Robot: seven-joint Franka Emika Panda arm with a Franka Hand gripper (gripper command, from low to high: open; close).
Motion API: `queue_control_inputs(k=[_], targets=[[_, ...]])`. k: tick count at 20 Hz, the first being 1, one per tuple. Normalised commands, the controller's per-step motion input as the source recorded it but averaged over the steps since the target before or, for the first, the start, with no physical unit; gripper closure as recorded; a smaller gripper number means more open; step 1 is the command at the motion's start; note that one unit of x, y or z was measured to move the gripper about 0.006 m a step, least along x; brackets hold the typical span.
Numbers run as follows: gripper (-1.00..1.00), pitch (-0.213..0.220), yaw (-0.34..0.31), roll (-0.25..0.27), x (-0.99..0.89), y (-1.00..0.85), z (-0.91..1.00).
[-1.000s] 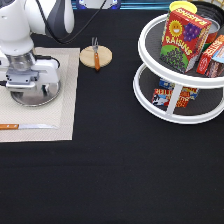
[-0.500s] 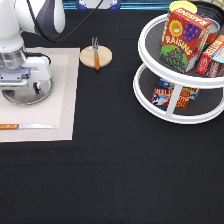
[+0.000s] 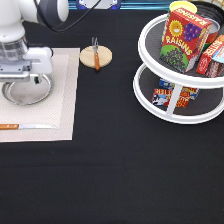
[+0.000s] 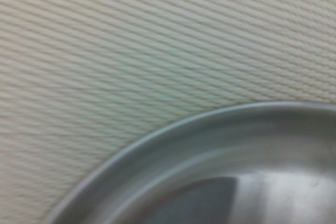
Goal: Arrange plate and fork
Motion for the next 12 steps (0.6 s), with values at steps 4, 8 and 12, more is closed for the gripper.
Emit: queue_control_inputs(k=[4, 8, 12], targets=[[-1.00, -0.093, 0.012, -0.072, -0.64, 0.85, 0.42], [-1.00, -0.082, 0.002, -0.083, -0.60, 0.90, 0.13], [-1.00, -0.075, 0.000, -0.079, -0.62, 0.92, -0.03]])
